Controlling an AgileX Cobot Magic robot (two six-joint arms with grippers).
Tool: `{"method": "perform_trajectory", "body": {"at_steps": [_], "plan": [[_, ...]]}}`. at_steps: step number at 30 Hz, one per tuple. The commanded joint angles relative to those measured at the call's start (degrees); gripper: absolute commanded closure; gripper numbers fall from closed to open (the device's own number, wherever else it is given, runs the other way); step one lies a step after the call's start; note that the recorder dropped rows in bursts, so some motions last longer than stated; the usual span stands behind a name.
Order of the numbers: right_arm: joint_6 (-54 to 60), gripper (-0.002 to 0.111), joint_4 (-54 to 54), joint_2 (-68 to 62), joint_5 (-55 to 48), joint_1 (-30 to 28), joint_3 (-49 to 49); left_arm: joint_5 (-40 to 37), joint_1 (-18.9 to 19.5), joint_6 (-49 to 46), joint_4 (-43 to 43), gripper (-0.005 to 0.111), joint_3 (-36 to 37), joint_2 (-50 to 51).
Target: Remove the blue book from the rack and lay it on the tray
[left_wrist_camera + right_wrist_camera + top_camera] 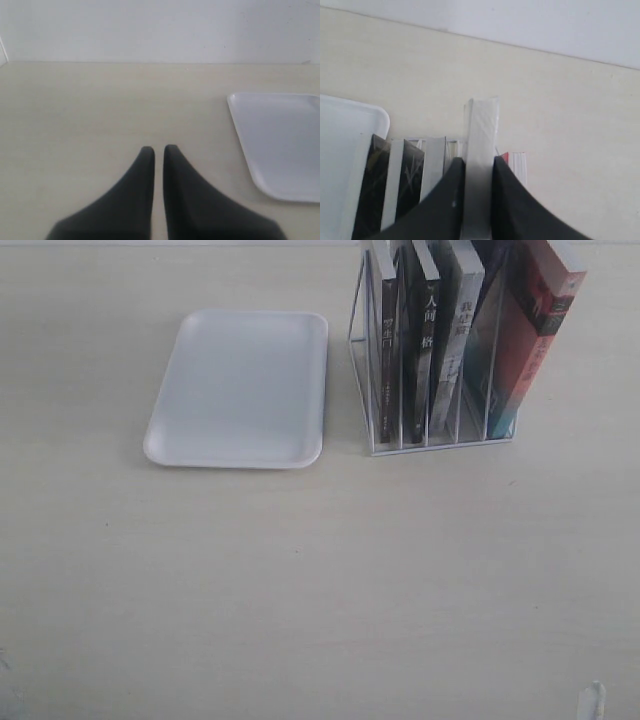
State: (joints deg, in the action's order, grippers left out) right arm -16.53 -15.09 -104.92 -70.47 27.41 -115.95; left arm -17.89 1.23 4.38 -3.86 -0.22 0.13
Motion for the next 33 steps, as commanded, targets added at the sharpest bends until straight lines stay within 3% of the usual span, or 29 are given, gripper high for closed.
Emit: {"method": "perform_trajectory", "body": {"at_steps": [1,33], "plan": [[0.6,0.108,-0.4,2.2,0.5,-0.2,-0.9,0.3,-0.5,-0.1,-0.1,0.101,0.2,-0.1],[3.6,0.108,-2.2,7.6,0.5,-0.2,-1.4,0.3,-0.5,-0.1,-0.1,0.101,0.2,-0.1]]}}
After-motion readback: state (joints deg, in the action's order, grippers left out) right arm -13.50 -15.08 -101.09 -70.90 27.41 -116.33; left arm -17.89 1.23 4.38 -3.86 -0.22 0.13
